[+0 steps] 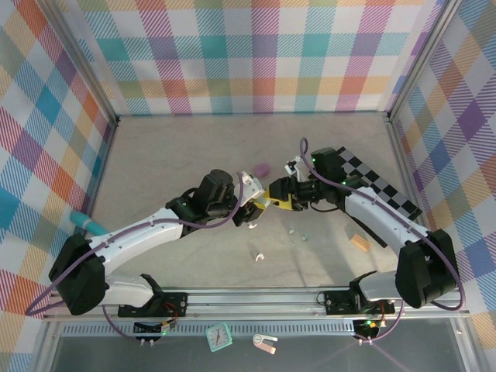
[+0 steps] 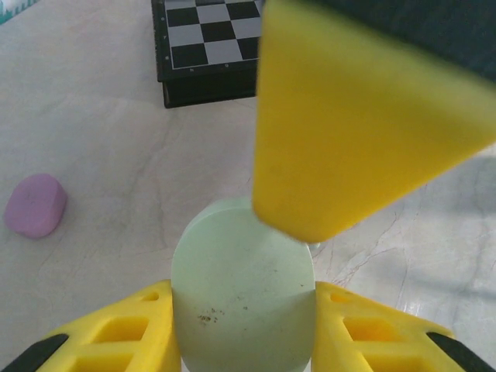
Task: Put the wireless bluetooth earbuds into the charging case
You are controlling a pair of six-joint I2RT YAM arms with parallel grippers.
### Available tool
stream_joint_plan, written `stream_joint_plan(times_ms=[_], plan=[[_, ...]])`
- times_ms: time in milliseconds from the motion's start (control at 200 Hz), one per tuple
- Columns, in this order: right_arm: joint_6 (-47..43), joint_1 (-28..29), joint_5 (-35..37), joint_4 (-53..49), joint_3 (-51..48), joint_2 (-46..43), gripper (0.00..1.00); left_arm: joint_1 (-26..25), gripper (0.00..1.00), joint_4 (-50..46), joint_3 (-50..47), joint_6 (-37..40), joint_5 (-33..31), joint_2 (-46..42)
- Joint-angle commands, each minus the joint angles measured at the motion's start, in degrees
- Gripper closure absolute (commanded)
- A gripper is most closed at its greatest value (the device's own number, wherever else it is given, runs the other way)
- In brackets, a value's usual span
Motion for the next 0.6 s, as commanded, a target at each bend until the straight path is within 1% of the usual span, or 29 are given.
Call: stream_joint_plan(times_ms=[0, 70, 180, 465, 535, 565, 595], plan=[[0.3, 0.3, -1.5, 1.8, -0.8, 1.1, 0.38, -0.6, 0.64, 3.0, -0.9, 1.8, 2.1, -2.4], [0.3, 0.5, -1.8, 2.4, -0.7, 1.5, 0.44, -0.7, 0.64, 2.5, -0.8, 2.0, 2.7, -2.5], [0.2, 1.0, -2.3, 2.8, -0.6, 2.3, 0.50, -1.1, 0.64, 1.8, -0.6, 2.1, 2.4, -2.6], [1.1, 1.1, -2.8, 3.3, -0.8, 2.8, 0.69, -1.2, 0.63, 3.4, -0.8, 1.3, 1.5, -2.3], [1.0, 1.1, -2.4, 3.0, -0.8, 2.4, 0.73, -1.2, 0.59, 4.5, -1.1, 0.6, 1.0, -2.2], [1.0, 1.0, -2.0, 3.0, -0.9, 2.1, 0.74, -1.2, 0.55, 4.9, -1.4, 0.3, 0.8, -2.2], [1.0, 1.1, -1.6, 3.1, -0.9, 1.7, 0.75, -1.2, 0.49, 5.5, -1.4, -0.1, 0.5, -2.2]])
